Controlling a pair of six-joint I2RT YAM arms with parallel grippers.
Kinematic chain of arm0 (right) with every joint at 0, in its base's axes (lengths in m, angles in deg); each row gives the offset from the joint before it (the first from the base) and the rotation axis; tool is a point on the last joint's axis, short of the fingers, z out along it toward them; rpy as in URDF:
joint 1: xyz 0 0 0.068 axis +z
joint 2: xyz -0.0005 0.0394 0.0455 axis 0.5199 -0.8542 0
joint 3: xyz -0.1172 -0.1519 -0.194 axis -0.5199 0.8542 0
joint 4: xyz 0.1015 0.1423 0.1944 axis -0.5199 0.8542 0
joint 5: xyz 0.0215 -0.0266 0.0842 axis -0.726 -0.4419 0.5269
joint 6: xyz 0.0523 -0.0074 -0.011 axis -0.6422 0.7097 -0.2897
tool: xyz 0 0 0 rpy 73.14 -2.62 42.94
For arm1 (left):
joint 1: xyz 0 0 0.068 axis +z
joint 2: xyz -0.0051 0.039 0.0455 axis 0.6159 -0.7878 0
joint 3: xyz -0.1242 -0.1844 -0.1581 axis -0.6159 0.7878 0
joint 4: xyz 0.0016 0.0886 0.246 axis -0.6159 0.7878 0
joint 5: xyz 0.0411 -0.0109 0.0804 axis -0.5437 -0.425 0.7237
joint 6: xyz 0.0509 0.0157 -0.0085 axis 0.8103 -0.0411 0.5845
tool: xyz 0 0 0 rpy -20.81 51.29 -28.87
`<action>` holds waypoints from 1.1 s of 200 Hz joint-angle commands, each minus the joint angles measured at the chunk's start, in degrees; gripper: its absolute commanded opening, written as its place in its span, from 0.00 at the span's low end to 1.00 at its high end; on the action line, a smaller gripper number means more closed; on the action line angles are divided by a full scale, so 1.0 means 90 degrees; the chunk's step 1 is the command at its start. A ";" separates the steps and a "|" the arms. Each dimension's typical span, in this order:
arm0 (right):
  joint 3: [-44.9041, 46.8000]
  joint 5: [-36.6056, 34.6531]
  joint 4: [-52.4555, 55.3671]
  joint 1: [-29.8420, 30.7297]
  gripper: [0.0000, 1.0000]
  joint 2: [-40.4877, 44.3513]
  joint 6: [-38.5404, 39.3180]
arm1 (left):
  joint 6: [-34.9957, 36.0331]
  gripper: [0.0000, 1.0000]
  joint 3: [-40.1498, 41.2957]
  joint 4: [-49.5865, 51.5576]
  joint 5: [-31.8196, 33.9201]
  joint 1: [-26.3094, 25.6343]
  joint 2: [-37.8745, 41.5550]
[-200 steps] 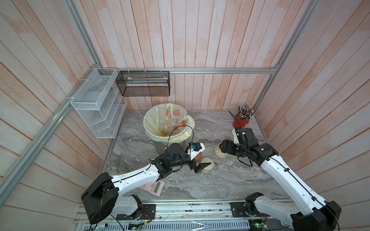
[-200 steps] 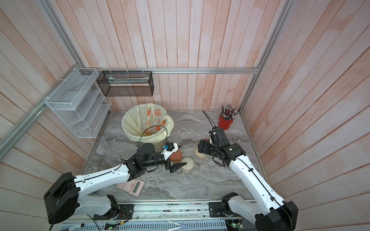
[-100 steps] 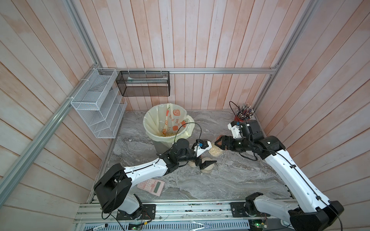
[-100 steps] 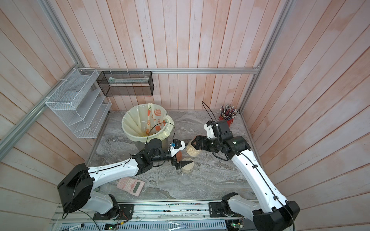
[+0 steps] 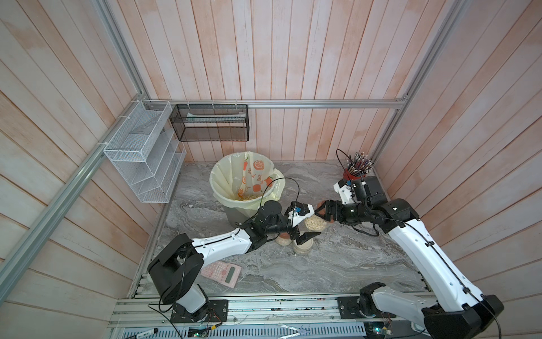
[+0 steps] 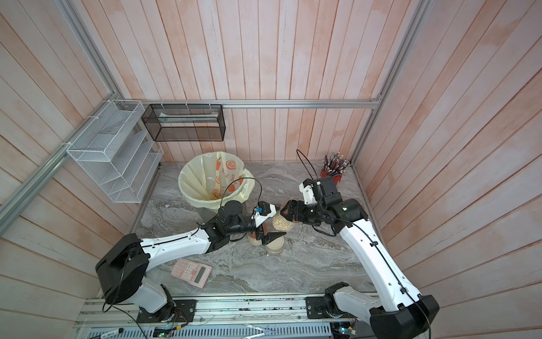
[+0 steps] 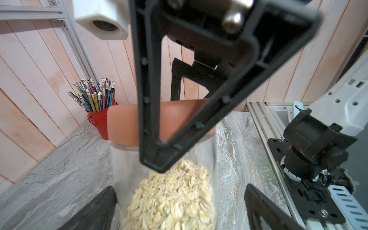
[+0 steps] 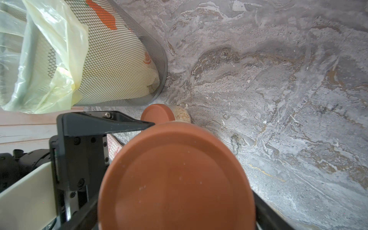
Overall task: Empty expired oatmeal from jars
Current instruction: Pick up the jar from the center of the board.
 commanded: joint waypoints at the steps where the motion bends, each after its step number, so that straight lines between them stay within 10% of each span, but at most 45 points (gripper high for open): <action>1: -0.0451 0.0601 -0.0538 0.0040 0.44 0.0225 -0.0050 | 0.0062 1.00 -0.0161 0.0103 -0.0233 -0.0033 -0.0162; 220: -0.0202 0.0696 -0.0751 0.0066 0.42 0.0422 -0.0077 | -0.0188 1.00 -0.0464 0.0129 -0.0162 -0.0013 -0.0367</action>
